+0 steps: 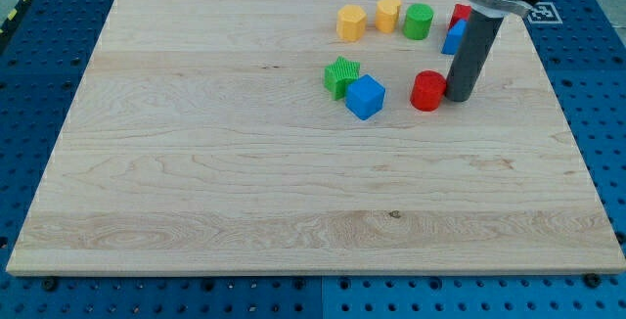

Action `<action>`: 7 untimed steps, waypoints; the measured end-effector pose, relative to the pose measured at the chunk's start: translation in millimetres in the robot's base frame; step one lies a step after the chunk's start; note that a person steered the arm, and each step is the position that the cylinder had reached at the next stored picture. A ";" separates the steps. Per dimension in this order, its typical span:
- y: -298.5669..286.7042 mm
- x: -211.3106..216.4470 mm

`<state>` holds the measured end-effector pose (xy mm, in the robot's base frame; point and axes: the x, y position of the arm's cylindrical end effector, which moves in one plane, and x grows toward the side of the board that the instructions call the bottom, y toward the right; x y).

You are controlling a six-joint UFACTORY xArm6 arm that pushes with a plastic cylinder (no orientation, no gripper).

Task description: Place the red circle right to the cube

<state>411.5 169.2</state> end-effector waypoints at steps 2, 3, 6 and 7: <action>-2.3 -39.5; -14.9 -36.6; -19.8 -35.1; 29.1 -51.8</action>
